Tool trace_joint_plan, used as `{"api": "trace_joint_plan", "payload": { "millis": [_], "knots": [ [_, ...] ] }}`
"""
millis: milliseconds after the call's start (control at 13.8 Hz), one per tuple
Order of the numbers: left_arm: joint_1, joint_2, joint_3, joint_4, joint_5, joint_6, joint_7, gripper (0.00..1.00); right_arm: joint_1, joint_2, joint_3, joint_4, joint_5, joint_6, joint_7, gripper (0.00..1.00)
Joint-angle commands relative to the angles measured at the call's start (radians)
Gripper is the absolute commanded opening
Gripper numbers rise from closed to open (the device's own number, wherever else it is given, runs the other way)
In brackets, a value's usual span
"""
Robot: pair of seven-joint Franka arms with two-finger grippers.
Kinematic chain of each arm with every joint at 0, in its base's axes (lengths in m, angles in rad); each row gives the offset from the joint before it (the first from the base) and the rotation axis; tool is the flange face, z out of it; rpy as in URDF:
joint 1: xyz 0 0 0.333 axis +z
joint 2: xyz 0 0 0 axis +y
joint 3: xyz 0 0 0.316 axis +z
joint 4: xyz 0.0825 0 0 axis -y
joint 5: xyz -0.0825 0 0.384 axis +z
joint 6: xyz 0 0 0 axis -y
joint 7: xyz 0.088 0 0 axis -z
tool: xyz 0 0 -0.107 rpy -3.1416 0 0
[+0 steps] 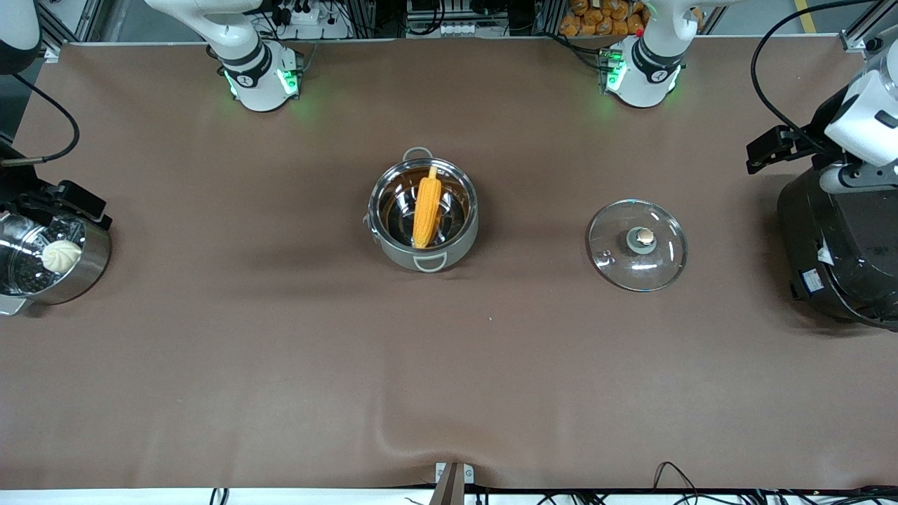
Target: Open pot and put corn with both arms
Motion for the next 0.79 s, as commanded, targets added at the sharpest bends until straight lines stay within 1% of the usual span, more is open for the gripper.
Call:
{"api": "trace_joint_plan", "payload": {
  "millis": [0, 289, 722],
  "knots": [
    [0.002, -0.055, 0.004, -0.064, -0.025, 0.004, 0.025, 1.0, -0.012, -0.012, -0.012, 0.003, 0.006, -0.024, -0.047, 1.0],
    [-0.001, -0.086, 0.005, -0.1, -0.025, 0.022, 0.023, 1.0, -0.01, -0.011, -0.012, 0.003, -0.013, -0.048, -0.047, 1.0],
    [0.003, -0.065, 0.004, -0.06, -0.027, 0.022, 0.026, 1.0, -0.006, -0.009, -0.012, 0.005, -0.008, -0.122, -0.039, 1.0]
  ]
}}
